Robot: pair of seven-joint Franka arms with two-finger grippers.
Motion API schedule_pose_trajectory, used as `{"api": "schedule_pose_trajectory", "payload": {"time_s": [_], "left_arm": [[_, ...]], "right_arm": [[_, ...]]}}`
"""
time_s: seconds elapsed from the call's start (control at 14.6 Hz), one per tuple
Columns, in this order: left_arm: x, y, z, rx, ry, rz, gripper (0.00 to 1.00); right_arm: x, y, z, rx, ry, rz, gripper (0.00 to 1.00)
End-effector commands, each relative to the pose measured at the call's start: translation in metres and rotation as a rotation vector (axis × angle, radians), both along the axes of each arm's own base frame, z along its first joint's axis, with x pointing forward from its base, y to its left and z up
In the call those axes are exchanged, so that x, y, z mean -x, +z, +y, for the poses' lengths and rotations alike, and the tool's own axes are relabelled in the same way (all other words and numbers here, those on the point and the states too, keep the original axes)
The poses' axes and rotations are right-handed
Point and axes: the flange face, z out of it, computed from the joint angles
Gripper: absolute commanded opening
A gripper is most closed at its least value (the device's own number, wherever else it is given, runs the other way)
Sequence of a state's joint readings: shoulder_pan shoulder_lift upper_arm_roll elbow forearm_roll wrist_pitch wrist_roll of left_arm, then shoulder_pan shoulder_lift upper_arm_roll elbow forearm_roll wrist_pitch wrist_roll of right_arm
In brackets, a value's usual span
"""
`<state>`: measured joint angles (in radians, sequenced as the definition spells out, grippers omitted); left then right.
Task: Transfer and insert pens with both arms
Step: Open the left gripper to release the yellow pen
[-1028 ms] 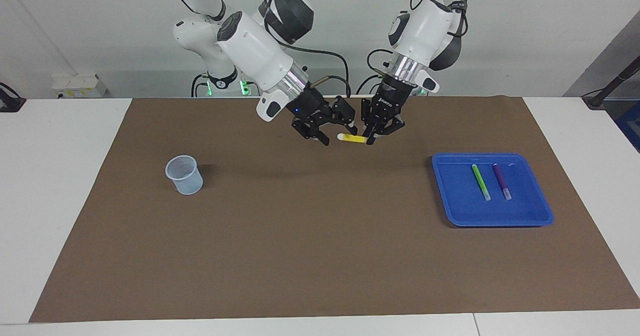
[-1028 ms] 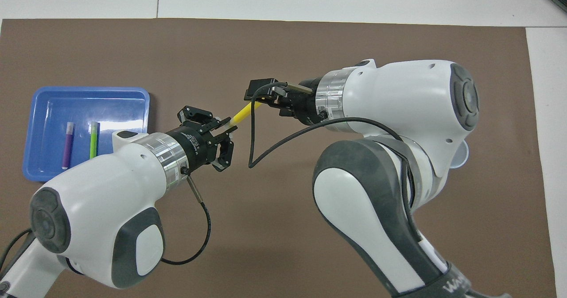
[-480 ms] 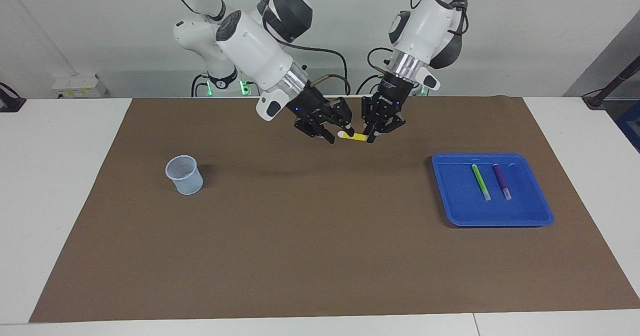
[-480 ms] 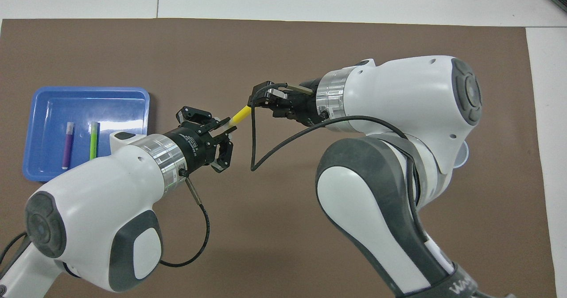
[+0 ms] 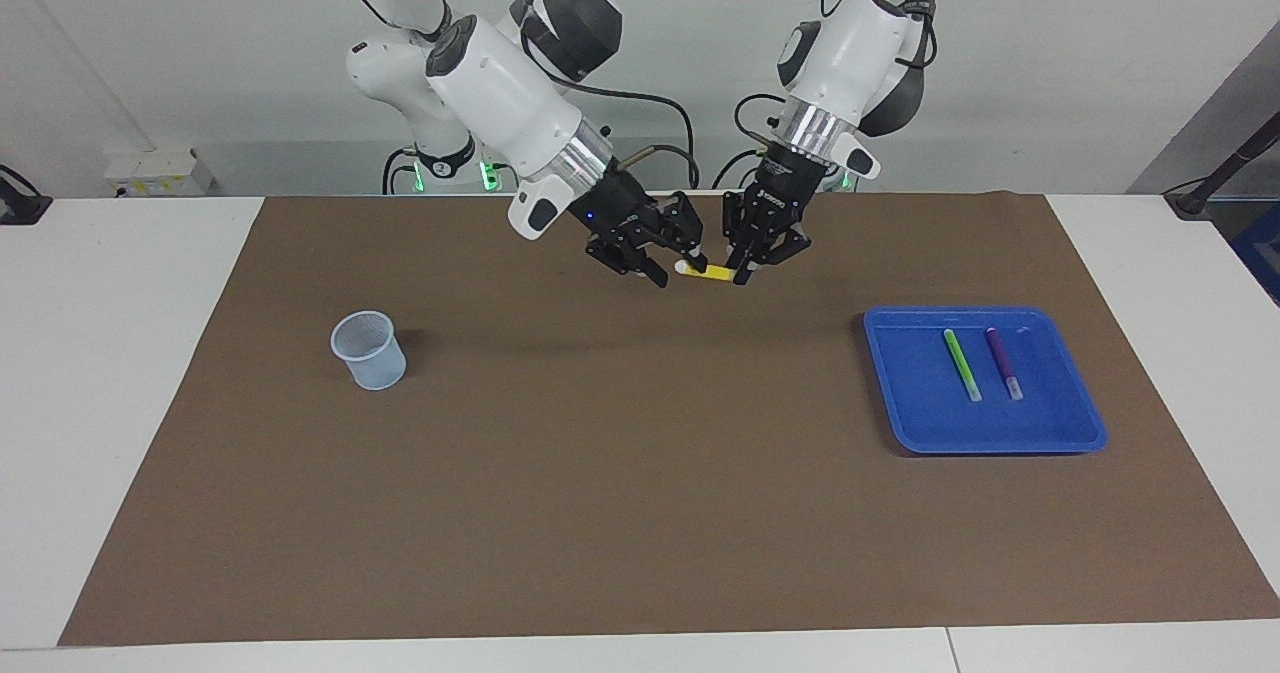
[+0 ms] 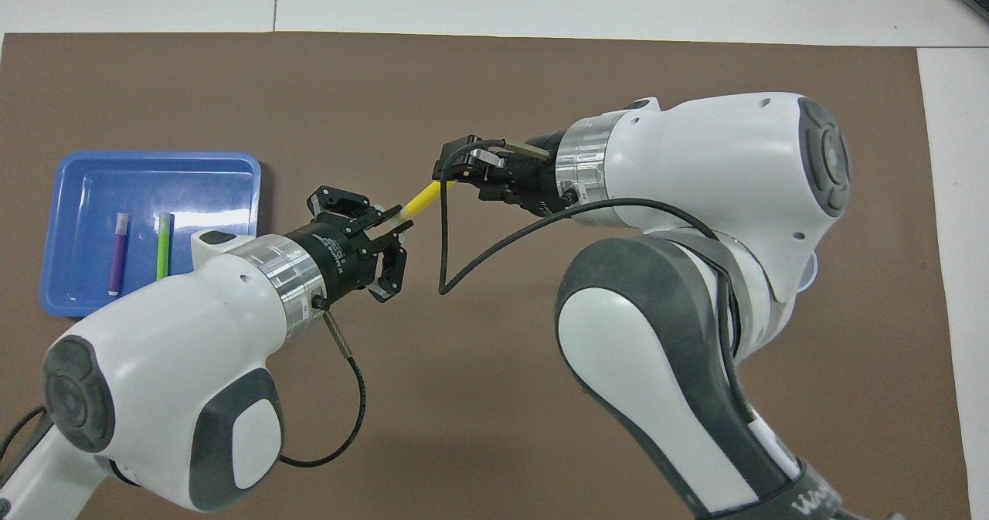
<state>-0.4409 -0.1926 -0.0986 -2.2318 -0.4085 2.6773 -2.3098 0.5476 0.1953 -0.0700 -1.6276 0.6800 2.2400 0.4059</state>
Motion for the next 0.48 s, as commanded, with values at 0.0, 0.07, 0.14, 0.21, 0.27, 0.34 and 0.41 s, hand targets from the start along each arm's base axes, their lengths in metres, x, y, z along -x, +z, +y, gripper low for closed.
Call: {"api": "schedule_pose_trajectory", "payload": {"time_s": [0.0,0.07,0.14,0.21,0.27,0.34,0.41], "left_arm": [[0.0126,0.0013,0.0013,-0.003,0.006,-0.005,0.0],[0.013,0.0013,0.0006,-0.002,0.005,-0.004,0.0],[0.013,0.0013,0.0006,-0.003,0.005,-0.005,0.0],[0.013,0.0013,0.0006,-0.003,0.005,-0.005,0.0],[0.0132,0.0005,0.0007,-0.004,0.005,-0.003,0.0],[0.0132,0.0005,0.0007,-0.004,0.005,-0.003,0.0],[0.0133,-0.0003,0.0008,-0.004,0.006,-0.001,0.0]], "right_arm": [[-0.0025,0.0028,-0.0009,0.002,0.002,-0.011,0.51],[-0.0022,0.0029,-0.0002,0.001,0.002,-0.013,0.5],[-0.0022,0.003,-0.0002,0.0,0.002,-0.012,0.47],[-0.0026,0.003,-0.0009,-0.001,-0.001,-0.01,0.45],[-0.0021,0.003,0.0,-0.003,-0.002,-0.008,0.45],[-0.0017,0.003,0.0008,-0.004,-0.001,-0.008,0.43],[-0.0018,0.004,-0.0002,-0.004,-0.002,-0.009,0.42]]}}
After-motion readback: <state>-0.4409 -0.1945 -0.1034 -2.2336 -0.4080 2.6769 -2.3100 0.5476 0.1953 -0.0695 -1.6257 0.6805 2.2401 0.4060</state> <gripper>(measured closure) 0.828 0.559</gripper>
